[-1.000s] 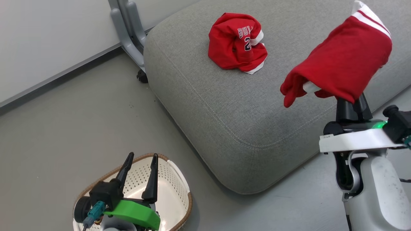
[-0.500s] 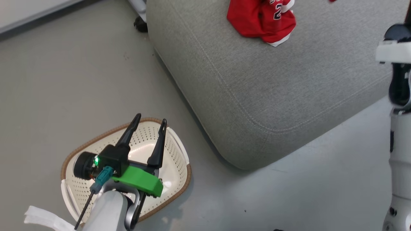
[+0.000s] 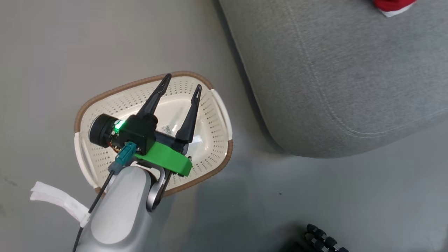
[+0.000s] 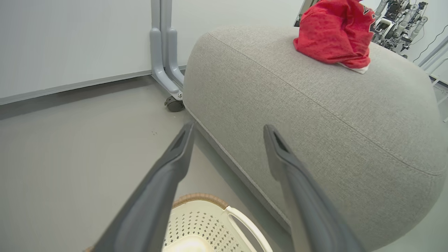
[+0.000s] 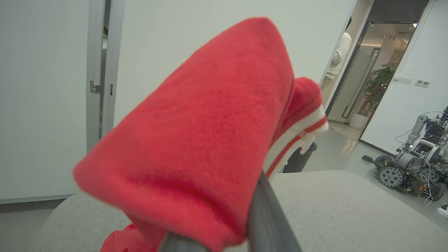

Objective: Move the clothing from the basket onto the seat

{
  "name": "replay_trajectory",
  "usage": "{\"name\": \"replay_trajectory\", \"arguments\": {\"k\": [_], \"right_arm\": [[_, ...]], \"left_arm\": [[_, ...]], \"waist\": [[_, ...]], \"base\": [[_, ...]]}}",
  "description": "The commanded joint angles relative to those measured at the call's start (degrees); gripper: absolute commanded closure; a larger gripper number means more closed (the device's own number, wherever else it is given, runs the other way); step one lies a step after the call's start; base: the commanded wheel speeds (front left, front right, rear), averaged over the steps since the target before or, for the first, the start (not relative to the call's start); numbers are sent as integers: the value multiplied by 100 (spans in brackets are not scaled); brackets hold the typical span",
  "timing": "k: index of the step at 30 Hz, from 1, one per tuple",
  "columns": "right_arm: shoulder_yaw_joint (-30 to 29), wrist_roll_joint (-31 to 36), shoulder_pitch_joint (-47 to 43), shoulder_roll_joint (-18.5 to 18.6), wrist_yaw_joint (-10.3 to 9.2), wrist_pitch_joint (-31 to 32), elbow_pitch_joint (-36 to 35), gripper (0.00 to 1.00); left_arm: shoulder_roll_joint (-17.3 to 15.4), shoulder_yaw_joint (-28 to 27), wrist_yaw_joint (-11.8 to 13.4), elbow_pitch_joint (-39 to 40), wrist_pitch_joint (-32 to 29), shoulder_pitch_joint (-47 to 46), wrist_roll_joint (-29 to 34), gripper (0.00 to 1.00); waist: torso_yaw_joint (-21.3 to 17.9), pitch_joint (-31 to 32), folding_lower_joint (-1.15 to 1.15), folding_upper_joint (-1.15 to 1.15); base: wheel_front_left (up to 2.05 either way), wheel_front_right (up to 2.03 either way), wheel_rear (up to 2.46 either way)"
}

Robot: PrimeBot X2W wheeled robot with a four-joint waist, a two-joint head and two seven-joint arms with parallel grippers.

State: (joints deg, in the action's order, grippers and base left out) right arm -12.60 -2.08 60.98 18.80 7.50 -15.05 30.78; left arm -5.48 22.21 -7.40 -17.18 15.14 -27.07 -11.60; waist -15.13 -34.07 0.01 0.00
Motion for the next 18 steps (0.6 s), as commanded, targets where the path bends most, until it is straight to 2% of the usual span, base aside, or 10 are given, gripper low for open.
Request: {"name": "replay_trajectory", "arguments": {"k": [1, 9, 18], "right_arm": [[21, 78, 166, 33, -3, -18, 162, 100], [-70, 311, 322, -76, -4, -17, 1067, 100], [-519, 411, -69, -151, -6, -3, 1800, 100]], "left_arm": [[42, 26, -13, 17, -1, -157, -76, 0], [163, 149, -13, -9, -1, -244, -37, 0], [180, 202, -13, -66, -2, -239, 10, 0]], "waist": [[838, -770, -1, 0], [1048, -901, -1, 0], [1004, -861, -1, 0]], "base": [[0, 0, 0], [0, 0, 0], [0, 0, 0]]}}
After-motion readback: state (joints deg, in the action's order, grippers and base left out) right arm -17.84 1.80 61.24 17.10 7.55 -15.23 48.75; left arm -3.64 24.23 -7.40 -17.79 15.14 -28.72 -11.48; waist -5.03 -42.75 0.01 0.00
